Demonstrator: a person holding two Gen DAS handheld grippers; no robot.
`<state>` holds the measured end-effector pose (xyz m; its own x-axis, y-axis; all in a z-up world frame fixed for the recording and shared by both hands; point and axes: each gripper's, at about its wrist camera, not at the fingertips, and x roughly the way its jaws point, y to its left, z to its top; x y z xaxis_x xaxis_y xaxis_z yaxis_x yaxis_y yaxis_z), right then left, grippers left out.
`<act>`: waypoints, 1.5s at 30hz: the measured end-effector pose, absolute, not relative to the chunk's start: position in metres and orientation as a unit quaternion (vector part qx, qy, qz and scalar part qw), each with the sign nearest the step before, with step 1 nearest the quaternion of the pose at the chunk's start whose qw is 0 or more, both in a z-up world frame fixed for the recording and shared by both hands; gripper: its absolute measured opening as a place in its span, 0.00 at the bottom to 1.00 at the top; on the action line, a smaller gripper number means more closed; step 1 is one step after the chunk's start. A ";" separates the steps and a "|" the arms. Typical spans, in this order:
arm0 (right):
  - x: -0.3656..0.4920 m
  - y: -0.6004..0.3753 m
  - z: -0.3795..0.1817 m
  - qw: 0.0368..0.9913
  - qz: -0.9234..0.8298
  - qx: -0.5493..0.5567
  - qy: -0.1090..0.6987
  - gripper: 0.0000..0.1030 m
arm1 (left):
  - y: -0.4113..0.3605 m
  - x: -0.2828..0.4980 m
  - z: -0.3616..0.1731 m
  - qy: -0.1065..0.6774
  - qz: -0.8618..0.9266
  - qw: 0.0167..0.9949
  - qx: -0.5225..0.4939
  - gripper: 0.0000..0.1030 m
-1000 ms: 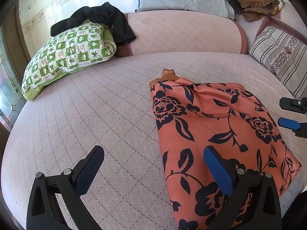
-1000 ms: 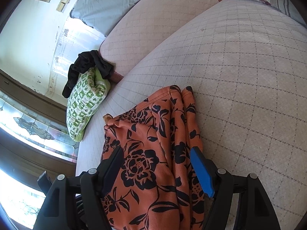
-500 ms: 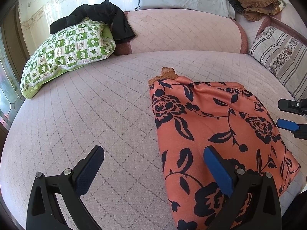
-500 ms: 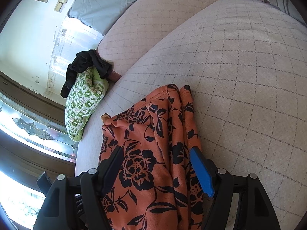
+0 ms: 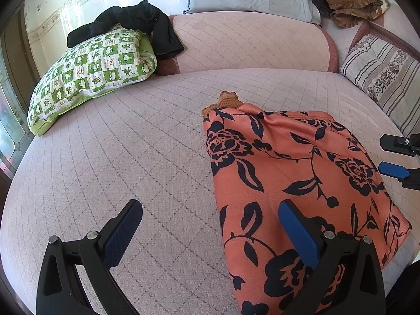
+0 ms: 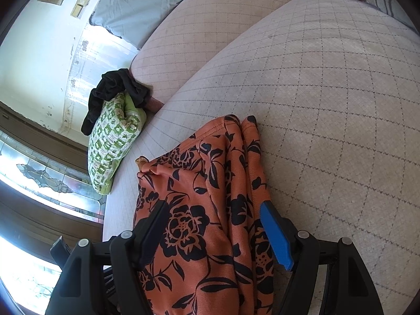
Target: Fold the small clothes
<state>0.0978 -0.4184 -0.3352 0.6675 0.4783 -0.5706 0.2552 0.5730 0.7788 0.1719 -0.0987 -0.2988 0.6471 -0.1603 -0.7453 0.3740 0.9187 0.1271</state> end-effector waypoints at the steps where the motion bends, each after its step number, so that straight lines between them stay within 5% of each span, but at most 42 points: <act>1: 0.098 -0.418 -0.335 0.791 0.071 0.456 0.402 0.73 | -0.099 0.172 -0.299 0.393 -0.149 0.897 0.136 1.00; 45: 0.105 -0.440 -0.375 0.737 0.091 0.495 0.451 0.73 | -0.098 0.214 -0.311 0.506 -0.228 0.831 0.044 1.00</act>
